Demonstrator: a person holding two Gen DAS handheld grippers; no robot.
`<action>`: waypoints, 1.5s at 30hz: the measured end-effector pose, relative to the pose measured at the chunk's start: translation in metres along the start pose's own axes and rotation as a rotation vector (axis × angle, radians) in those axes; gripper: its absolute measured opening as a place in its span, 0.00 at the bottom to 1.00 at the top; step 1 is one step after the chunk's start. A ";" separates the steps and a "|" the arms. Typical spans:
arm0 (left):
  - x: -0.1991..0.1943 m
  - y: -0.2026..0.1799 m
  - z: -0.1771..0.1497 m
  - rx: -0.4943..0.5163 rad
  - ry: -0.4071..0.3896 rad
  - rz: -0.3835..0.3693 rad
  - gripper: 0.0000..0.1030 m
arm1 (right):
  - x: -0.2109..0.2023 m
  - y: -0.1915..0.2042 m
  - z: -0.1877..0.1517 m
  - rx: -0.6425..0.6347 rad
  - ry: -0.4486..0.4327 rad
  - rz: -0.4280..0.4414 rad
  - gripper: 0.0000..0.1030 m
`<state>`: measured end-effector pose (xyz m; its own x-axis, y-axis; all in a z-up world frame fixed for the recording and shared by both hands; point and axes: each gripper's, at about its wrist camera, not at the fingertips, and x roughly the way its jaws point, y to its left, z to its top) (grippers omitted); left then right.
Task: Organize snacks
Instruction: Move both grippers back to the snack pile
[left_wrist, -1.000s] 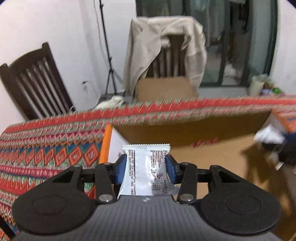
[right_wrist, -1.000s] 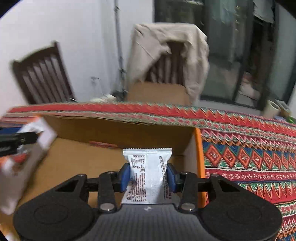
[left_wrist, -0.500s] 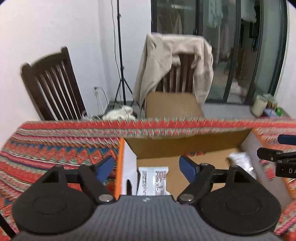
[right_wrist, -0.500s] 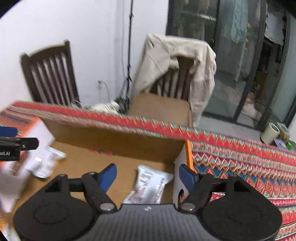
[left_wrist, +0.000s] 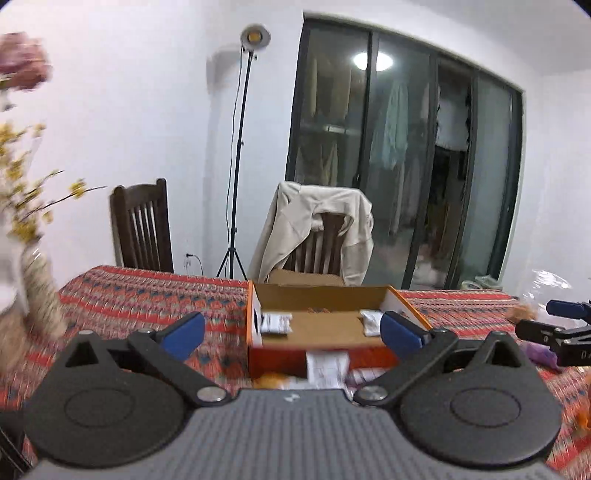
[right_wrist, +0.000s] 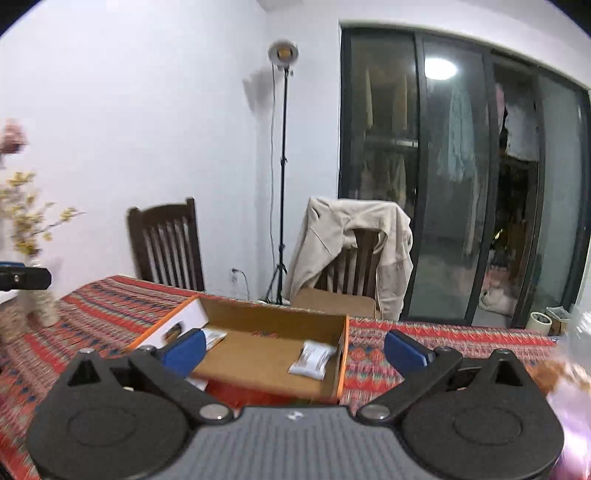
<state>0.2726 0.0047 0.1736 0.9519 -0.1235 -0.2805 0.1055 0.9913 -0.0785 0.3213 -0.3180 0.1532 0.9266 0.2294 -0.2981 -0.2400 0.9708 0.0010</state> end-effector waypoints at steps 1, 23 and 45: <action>-0.018 -0.005 -0.018 0.013 -0.023 0.006 1.00 | -0.023 0.007 -0.017 -0.007 -0.015 -0.002 1.00; -0.089 -0.035 -0.187 0.052 0.119 0.072 1.00 | -0.135 0.090 -0.215 0.106 0.078 -0.100 0.94; 0.023 0.013 -0.135 0.012 0.154 0.044 0.80 | -0.029 0.102 -0.153 0.189 0.162 0.073 0.74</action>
<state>0.2570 0.0083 0.0370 0.9004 -0.0849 -0.4267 0.0693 0.9962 -0.0521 0.2255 -0.2361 0.0157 0.8468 0.2996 -0.4395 -0.2320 0.9516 0.2017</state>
